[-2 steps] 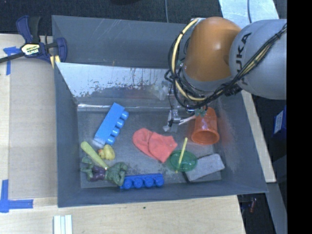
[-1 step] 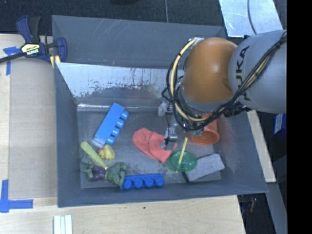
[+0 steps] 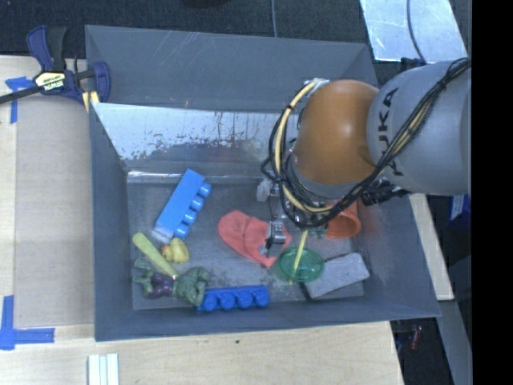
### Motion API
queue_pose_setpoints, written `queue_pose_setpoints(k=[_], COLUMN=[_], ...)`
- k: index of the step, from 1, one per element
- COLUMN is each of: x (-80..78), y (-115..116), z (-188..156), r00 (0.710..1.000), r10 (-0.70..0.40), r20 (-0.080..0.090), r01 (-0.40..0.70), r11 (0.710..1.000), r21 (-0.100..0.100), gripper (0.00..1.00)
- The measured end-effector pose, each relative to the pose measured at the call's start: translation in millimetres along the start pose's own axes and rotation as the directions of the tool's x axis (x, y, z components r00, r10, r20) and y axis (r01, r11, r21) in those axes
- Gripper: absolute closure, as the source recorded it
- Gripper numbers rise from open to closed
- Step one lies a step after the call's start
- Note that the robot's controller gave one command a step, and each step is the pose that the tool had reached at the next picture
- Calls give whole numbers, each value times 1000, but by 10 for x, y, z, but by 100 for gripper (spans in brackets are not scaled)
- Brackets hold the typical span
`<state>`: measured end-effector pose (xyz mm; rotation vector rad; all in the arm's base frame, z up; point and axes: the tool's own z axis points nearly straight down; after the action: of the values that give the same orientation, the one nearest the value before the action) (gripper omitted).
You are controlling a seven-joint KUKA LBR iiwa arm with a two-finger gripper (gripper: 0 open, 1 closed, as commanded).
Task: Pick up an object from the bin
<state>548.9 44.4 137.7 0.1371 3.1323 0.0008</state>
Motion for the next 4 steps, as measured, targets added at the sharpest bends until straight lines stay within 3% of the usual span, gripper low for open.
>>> queue_pose_setpoints(k=[1,2,3,4], x=[161,71,53,53], y=[64,-98,-71,-71], z=[84,709,669,667], r00=[992,992,966,966], r10=[127,126,260,260], r20=[-3,-2,6,6], r01=[-127,-126,-260,-260], r11=[992,992,966,966], r21=[0,1,-4,-4], gripper=[0,0,100,100])
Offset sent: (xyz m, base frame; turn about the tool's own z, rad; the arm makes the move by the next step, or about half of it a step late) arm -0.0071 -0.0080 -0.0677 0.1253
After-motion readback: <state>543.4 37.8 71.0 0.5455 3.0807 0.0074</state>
